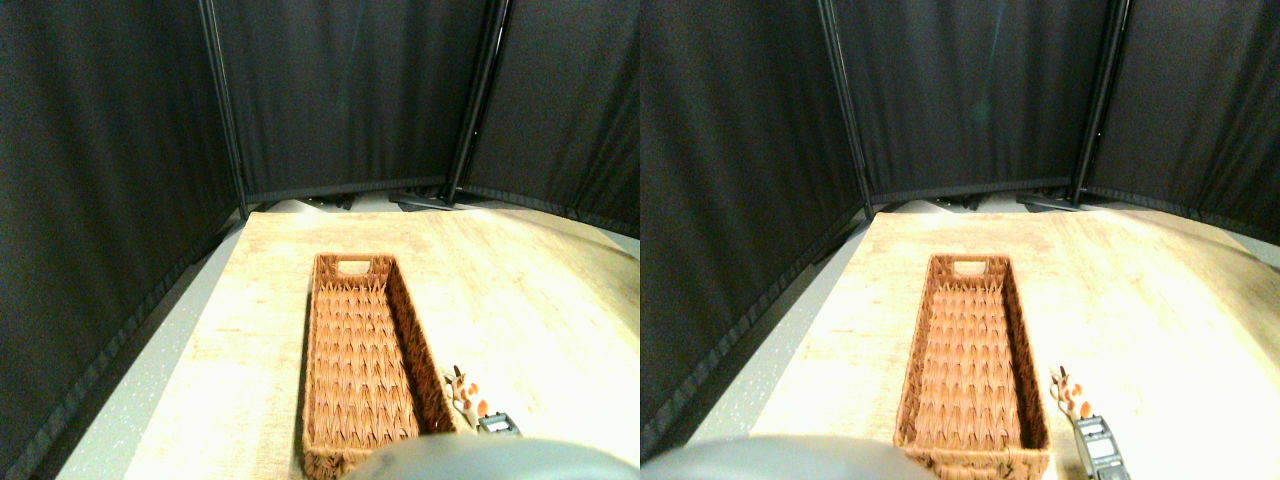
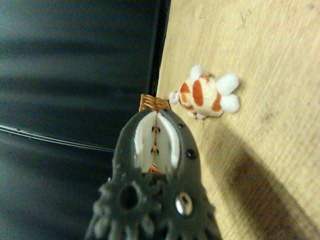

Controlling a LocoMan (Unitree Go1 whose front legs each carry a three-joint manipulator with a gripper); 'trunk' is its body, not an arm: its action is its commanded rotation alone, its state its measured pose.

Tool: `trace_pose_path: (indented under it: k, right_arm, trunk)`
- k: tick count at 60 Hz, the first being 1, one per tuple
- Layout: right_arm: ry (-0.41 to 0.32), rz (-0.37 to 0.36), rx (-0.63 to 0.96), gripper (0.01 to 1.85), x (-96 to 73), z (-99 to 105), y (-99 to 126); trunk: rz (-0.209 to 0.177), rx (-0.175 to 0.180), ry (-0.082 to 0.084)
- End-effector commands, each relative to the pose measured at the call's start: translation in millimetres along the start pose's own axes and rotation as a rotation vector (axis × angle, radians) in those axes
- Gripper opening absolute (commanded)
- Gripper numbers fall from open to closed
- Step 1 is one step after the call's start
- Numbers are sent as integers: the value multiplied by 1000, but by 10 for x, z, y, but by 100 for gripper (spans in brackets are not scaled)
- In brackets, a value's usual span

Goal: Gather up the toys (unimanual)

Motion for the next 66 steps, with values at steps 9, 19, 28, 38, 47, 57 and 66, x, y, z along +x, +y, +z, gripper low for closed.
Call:
trace_pose_path:
  k: [9, 19, 28, 38, 47, 57, 66]
  right_arm:
    - [-42, 3, -3, 6, -3, 83, -18]
    - [-46, 11, 8, 6, -14, 79, -33]
    - [-56, 29, 15, 6, -13, 85, -48]
    - [-48, 17, 41, 6, -17, 105, -53]
    - [-37, 52, 180, 21, 10, 115, -96]
    - [19, 51, 435, 55, 75, 118, -200]
    - [57, 54, 584, 69, 141, 140, -274]
  trunk:
    - [1, -7, -2]
    - [2, -8, -3]
    - [2, -10, -4]
    - [3, -13, -4]
    - [4, -13, -3]
    - [3, -18, -2]
    - [3, -23, -2]
